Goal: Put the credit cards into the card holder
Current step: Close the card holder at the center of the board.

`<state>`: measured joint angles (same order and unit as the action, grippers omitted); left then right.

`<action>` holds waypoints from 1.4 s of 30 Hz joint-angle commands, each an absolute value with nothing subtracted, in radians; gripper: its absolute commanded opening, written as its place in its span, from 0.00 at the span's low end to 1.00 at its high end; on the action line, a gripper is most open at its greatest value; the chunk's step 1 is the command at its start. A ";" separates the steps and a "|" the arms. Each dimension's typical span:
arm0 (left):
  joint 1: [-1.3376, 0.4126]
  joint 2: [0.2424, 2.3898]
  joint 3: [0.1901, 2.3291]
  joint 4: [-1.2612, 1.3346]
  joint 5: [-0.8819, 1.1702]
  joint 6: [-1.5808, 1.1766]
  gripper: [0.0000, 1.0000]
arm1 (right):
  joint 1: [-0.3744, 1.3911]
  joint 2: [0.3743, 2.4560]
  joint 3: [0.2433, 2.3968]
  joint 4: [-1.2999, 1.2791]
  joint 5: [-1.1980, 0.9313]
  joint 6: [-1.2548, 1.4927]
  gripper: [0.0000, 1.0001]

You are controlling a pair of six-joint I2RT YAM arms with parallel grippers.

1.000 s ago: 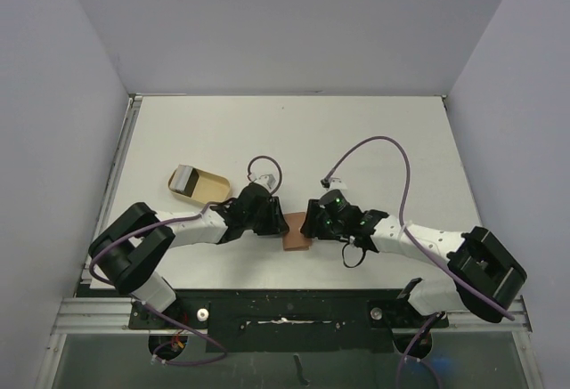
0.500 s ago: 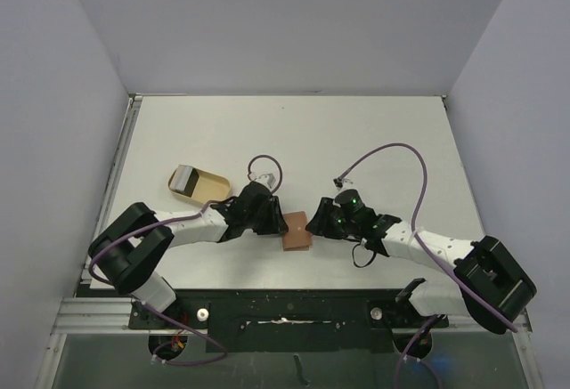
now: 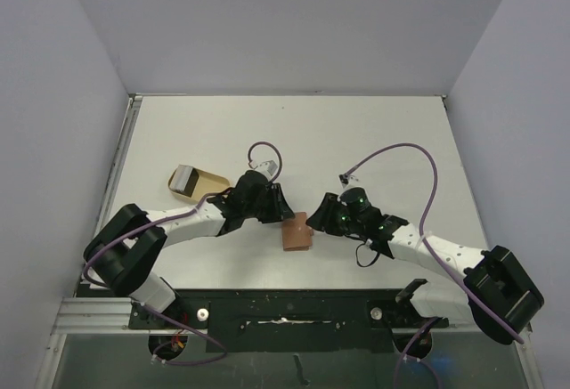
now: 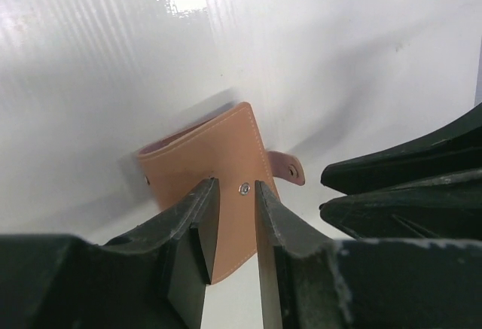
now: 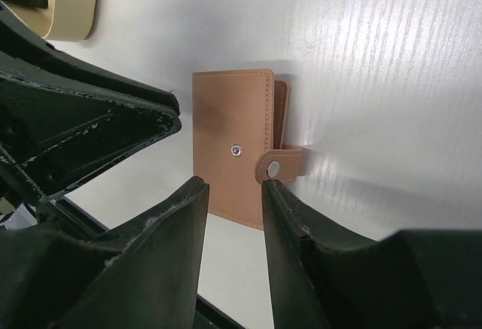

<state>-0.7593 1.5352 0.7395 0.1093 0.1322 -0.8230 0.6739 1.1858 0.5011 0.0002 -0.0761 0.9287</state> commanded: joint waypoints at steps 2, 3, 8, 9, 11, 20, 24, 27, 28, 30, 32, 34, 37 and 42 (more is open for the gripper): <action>-0.753 1.612 0.789 0.235 0.240 -0.772 0.24 | 0.659 1.196 0.470 0.101 -0.118 0.967 0.36; -0.755 1.621 0.792 0.237 0.245 -0.768 0.24 | 0.657 1.202 0.462 0.118 -0.130 0.973 0.37; -0.758 1.647 0.771 0.212 0.216 -0.779 0.22 | 0.640 1.213 0.453 0.133 -0.141 0.969 0.41; -0.756 1.650 0.770 0.208 0.213 -0.779 0.22 | 0.634 1.223 0.454 0.132 -0.146 0.964 0.42; -0.758 1.658 0.771 0.203 0.208 -0.775 0.22 | 0.625 1.236 0.453 0.139 -0.159 0.962 0.43; -0.759 1.648 0.742 0.206 0.184 -0.790 0.21 | 0.606 1.263 0.441 0.203 -0.213 0.945 0.42; -0.759 1.642 0.726 0.230 0.185 -0.813 0.21 | 0.606 1.279 0.443 0.221 -0.223 0.939 0.43; -0.760 1.637 0.711 0.247 0.187 -0.824 0.21 | 0.606 1.295 0.441 0.237 -0.239 0.927 0.41; -0.760 1.635 0.708 0.250 0.188 -0.824 0.21 | 0.606 1.298 0.440 0.239 -0.242 0.922 0.40; -0.761 1.628 0.706 0.249 0.184 -0.823 0.21 | 0.605 1.300 0.434 0.254 -0.246 0.918 0.39; -0.761 1.622 0.707 0.246 0.180 -0.823 0.21 | 0.606 1.301 0.432 0.266 -0.253 0.916 0.39; -0.761 1.618 0.703 0.247 0.177 -0.822 0.21 | 0.606 1.302 0.432 0.270 -0.254 0.915 0.40; -0.761 1.625 0.697 0.254 0.173 -0.826 0.21 | 0.605 1.311 0.424 0.295 -0.264 0.912 0.42; -0.760 1.624 0.691 0.261 0.176 -0.831 0.21 | 0.604 1.340 0.426 0.328 -0.291 0.912 0.41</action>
